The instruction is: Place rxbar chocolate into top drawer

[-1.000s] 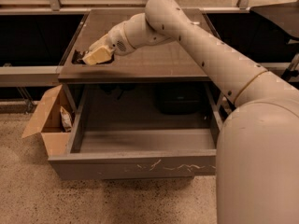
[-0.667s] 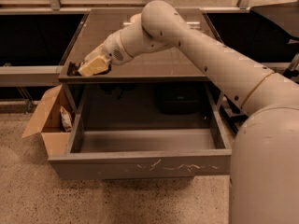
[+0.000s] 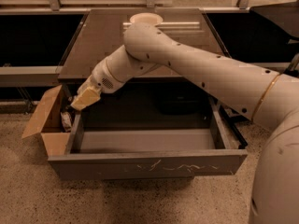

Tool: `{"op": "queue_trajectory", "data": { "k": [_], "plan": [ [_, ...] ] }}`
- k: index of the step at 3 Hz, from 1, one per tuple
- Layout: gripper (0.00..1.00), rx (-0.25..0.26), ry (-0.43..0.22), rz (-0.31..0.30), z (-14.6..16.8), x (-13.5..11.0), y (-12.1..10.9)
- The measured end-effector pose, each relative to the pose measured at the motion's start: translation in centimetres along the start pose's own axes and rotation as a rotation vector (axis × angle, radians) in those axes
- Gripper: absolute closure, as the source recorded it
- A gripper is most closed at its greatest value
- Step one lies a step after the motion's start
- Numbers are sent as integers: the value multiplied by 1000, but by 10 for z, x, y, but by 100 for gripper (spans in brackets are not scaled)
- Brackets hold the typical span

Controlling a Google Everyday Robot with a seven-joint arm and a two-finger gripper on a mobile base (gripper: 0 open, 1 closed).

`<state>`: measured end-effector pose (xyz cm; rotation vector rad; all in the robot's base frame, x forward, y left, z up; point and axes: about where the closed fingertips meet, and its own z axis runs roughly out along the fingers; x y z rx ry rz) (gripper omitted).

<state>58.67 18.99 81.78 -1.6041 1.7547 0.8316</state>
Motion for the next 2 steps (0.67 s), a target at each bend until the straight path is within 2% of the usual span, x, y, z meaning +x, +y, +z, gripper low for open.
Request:
{"op": "queue_trajectory", "data": {
  "k": [1, 2],
  "plan": [
    [100, 9, 47, 60, 8, 32, 26],
    [100, 9, 47, 60, 8, 32, 26]
  ]
}}
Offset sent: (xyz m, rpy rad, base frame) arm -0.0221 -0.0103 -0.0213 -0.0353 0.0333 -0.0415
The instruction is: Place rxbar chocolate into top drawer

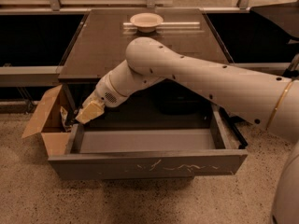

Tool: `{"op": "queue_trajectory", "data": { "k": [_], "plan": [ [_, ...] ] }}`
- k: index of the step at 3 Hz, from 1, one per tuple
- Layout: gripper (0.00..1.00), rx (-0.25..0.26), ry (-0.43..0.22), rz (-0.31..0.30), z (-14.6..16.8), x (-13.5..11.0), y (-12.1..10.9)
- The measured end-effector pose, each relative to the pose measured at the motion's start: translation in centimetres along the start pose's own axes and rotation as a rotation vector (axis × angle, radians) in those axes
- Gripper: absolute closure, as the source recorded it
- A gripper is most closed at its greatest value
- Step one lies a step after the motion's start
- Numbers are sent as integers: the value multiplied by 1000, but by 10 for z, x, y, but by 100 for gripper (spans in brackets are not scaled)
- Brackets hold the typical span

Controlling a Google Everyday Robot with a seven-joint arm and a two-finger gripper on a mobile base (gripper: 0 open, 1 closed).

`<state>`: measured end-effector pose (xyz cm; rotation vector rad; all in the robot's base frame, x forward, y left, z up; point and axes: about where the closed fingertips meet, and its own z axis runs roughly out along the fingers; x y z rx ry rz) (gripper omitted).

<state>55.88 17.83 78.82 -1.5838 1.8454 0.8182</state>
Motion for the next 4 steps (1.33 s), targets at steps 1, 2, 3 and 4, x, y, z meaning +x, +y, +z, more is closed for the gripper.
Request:
{"op": "queue_trajectory", "data": {
  "k": [1, 2, 3, 4],
  "plan": [
    [100, 28, 16, 77, 0, 29, -4],
    [100, 97, 43, 191, -8, 73, -7],
    [98, 193, 86, 300, -21, 123, -11],
    [76, 242, 96, 355, -25, 155, -20]
  ]
}}
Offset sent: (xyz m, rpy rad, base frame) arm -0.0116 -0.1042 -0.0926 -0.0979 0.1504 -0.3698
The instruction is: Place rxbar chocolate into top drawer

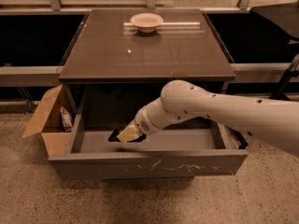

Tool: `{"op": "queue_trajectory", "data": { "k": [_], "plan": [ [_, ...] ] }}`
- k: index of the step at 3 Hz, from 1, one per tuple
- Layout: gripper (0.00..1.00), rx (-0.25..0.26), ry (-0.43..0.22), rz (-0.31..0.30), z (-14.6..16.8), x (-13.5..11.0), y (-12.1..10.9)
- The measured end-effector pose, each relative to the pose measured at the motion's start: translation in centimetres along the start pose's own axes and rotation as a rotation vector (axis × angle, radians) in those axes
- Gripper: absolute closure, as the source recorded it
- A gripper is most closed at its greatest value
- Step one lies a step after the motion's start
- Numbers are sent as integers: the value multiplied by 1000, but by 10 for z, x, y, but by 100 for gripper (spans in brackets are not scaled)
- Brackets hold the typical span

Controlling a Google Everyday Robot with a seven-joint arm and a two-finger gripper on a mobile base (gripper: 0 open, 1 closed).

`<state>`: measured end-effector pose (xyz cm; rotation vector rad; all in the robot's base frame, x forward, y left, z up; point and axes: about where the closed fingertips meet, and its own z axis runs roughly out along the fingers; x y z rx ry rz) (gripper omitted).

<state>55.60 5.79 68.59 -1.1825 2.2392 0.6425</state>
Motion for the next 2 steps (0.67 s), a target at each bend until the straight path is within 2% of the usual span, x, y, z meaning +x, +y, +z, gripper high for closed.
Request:
{"op": "queue_trajectory", "data": {
  "k": [1, 2],
  "plan": [
    [46, 48, -19, 50, -1, 26, -29],
    [22, 79, -53, 67, -11, 36, -50]
  ]
}}
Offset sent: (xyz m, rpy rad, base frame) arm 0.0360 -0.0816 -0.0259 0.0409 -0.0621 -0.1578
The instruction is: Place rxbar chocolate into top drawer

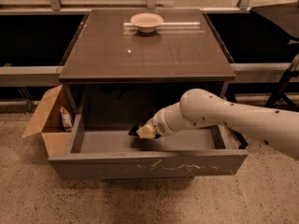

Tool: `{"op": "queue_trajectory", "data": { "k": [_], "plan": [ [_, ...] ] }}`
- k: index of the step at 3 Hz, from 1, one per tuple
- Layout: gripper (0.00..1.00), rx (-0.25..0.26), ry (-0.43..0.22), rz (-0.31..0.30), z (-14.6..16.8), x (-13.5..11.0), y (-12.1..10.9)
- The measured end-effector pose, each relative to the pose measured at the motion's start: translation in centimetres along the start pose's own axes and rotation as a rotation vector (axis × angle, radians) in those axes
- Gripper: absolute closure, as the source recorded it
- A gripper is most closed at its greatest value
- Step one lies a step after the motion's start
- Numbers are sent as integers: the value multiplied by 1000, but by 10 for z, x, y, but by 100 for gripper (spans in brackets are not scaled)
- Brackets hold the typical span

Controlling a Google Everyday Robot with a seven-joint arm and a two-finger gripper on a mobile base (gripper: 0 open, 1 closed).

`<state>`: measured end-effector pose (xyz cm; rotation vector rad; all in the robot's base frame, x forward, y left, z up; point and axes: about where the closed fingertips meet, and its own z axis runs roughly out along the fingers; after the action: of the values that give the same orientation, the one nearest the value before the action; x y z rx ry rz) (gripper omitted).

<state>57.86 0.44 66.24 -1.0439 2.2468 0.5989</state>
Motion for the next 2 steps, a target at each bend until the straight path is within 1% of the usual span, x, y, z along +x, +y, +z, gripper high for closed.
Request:
{"op": "queue_trajectory", "data": {
  "k": [1, 2],
  "plan": [
    [1, 13, -26, -7, -8, -2, -15],
    [0, 17, -48, -15, -16, -6, -23]
  ]
}}
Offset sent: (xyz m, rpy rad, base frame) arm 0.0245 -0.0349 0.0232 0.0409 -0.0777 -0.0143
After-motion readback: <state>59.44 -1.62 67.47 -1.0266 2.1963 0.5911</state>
